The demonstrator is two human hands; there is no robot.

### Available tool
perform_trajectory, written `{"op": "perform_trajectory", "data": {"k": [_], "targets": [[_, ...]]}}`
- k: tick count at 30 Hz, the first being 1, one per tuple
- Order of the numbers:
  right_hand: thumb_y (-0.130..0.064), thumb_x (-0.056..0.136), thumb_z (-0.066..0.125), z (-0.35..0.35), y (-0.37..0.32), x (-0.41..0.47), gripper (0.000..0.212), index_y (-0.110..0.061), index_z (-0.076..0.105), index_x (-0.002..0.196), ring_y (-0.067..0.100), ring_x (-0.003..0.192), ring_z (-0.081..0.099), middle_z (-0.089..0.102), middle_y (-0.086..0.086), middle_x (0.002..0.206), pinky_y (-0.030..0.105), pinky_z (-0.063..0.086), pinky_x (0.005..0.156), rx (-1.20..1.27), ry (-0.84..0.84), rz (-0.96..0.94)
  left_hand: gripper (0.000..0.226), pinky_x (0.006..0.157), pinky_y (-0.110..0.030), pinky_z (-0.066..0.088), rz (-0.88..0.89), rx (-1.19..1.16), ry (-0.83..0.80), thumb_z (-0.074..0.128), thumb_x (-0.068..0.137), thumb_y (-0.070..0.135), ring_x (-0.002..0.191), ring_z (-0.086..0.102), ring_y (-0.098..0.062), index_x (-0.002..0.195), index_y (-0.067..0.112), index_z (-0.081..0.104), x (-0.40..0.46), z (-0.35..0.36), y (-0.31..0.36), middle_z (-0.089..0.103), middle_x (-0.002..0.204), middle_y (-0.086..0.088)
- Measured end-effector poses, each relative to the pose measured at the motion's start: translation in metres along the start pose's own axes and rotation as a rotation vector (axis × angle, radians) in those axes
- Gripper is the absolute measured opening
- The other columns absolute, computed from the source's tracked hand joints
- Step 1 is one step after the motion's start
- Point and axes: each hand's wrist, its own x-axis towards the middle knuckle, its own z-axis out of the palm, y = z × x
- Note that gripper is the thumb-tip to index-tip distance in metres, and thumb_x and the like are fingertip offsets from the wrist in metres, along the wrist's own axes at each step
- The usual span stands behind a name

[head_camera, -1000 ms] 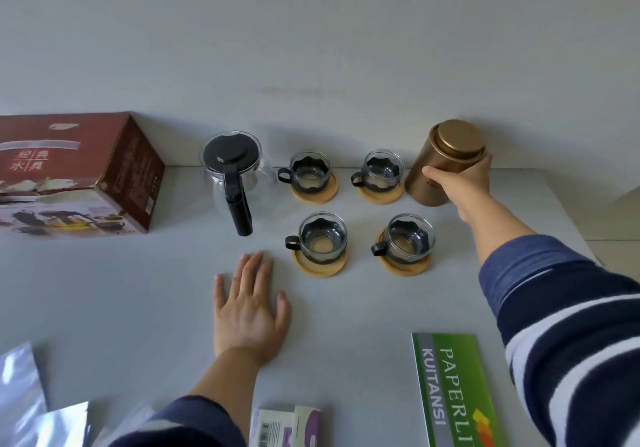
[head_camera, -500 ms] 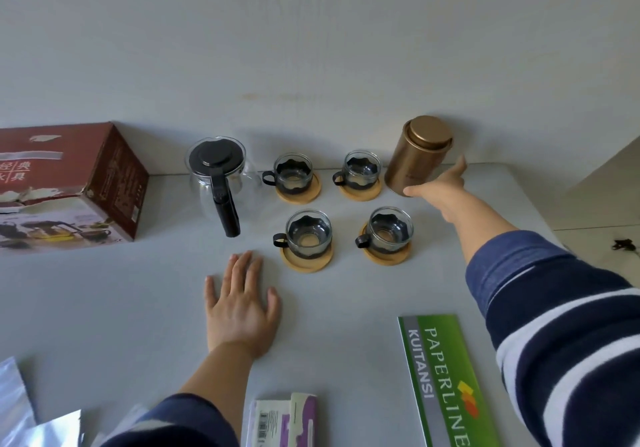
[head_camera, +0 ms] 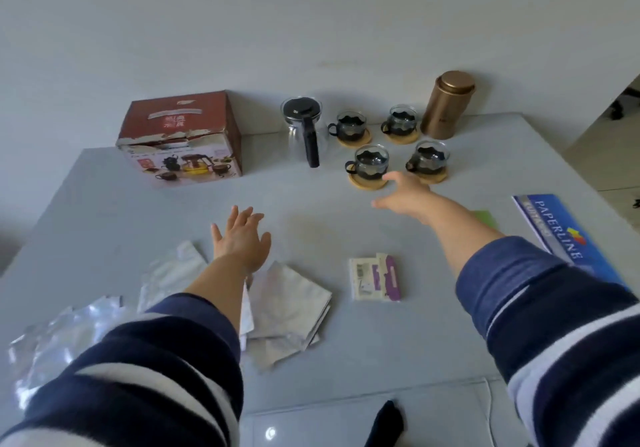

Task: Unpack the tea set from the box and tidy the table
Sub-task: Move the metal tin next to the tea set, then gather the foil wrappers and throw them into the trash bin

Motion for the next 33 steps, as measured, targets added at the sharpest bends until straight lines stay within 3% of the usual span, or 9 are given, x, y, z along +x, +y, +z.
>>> {"op": "perform_trajectory", "data": {"k": [8, 12, 15, 19, 23, 26, 28, 30, 33], "targets": [[-0.032, 0.086, 0.064, 0.134, -0.024, -0.107, 0.057, -0.020, 0.042, 0.138, 0.029, 0.129, 0.046, 0.044, 0.010, 0.144, 0.034, 0.038, 0.103, 0.014, -0.143, -0.027, 0.053, 0.117, -0.058, -0.004, -0.210, 0.025, -0.027, 0.028, 0.101, 0.044, 0.150, -0.009, -0.021, 0.152, 0.030, 0.022, -0.093, -0.011, -0.141, 0.003, 0.163, 0.006], [-0.051, 0.080, 0.058, 0.186, -0.036, -0.135, 0.067, -0.027, 0.035, 0.138, 0.033, 0.132, 0.033, 0.039, 0.010, 0.139, 0.043, 0.036, 0.102, -0.218, -0.094, 0.012, 0.063, 0.116, -0.061, 0.000, -0.370, 0.026, -0.125, 0.024, 0.097, 0.057, 0.149, -0.012, -0.029, 0.153, 0.031, 0.012, -0.132, -0.001, -0.193, -0.006, 0.163, 0.006], [-0.050, 0.075, 0.065, 0.205, -0.047, -0.148, 0.074, -0.032, 0.031, 0.138, 0.031, 0.134, 0.023, 0.030, 0.005, 0.141, 0.044, 0.036, 0.099, -0.304, -0.040, 0.041, 0.069, 0.119, -0.055, 0.004, -0.341, 0.042, -0.184, 0.025, 0.095, 0.061, 0.150, -0.007, -0.030, 0.153, 0.031, 0.005, -0.148, 0.006, -0.219, -0.007, 0.163, 0.004], [-0.043, 0.062, 0.078, 0.218, -0.058, -0.151, 0.083, -0.030, 0.033, 0.131, 0.032, 0.124, 0.034, 0.033, 0.007, 0.131, 0.033, 0.046, 0.087, -0.159, 0.006, 0.130, 0.073, 0.120, -0.051, 0.000, -0.323, 0.060, -0.174, 0.015, 0.092, 0.067, 0.149, -0.011, -0.028, 0.153, 0.033, -0.003, -0.156, 0.016, -0.220, -0.013, 0.162, 0.006], [-0.058, 0.058, 0.080, 0.232, -0.076, -0.153, 0.088, -0.032, 0.037, 0.130, 0.033, 0.123, 0.040, 0.033, 0.010, 0.131, 0.036, 0.040, 0.094, -0.132, -0.061, 0.087, 0.060, 0.117, -0.047, 0.012, -0.311, -0.113, -0.016, 0.013, 0.097, 0.058, 0.148, 0.009, -0.025, 0.151, 0.032, 0.021, -0.154, 0.012, -0.209, 0.014, 0.161, 0.006], [-0.060, 0.070, 0.069, 0.244, -0.094, -0.151, 0.075, -0.028, 0.041, 0.131, 0.034, 0.125, 0.041, 0.034, 0.010, 0.133, 0.037, 0.038, 0.100, -0.051, -0.071, 0.045, 0.058, 0.114, -0.044, 0.019, -0.334, -0.182, 0.161, 0.019, 0.098, 0.056, 0.145, 0.017, -0.023, 0.149, 0.030, 0.030, -0.148, 0.006, -0.210, 0.027, 0.157, 0.007], [-0.055, 0.083, 0.059, 0.251, -0.109, -0.147, 0.064, -0.025, 0.039, 0.136, 0.035, 0.128, 0.040, 0.036, 0.011, 0.138, 0.038, 0.038, 0.102, 0.035, -0.059, 0.043, 0.069, 0.117, -0.049, 0.013, -0.487, -0.205, 0.188, 0.022, 0.092, 0.067, 0.148, 0.007, -0.028, 0.151, 0.030, 0.022, -0.143, 0.003, -0.217, 0.013, 0.162, 0.004], [-0.051, 0.087, 0.056, 0.257, -0.124, -0.143, 0.067, -0.021, 0.032, 0.142, 0.037, 0.131, 0.039, 0.035, 0.014, 0.142, 0.040, 0.036, 0.104, 0.068, -0.048, 0.040, 0.091, 0.118, -0.053, 0.010, -0.681, -0.292, 0.087, 0.023, 0.081, 0.081, 0.149, 0.001, -0.033, 0.154, 0.027, 0.014, -0.138, -0.003, -0.228, 0.000, 0.163, -0.002], [-0.052, 0.080, 0.064, 0.269, -0.145, -0.143, 0.085, -0.018, 0.021, 0.145, 0.035, 0.132, 0.036, 0.032, 0.013, 0.142, 0.039, 0.037, 0.102, -0.047, -0.065, 0.024, 0.111, 0.113, -0.053, 0.019, -0.737, -0.313, -0.017, 0.030, 0.069, 0.091, 0.145, 0.011, -0.036, 0.154, 0.022, 0.012, -0.131, -0.012, -0.233, 0.010, 0.162, -0.007]]}}
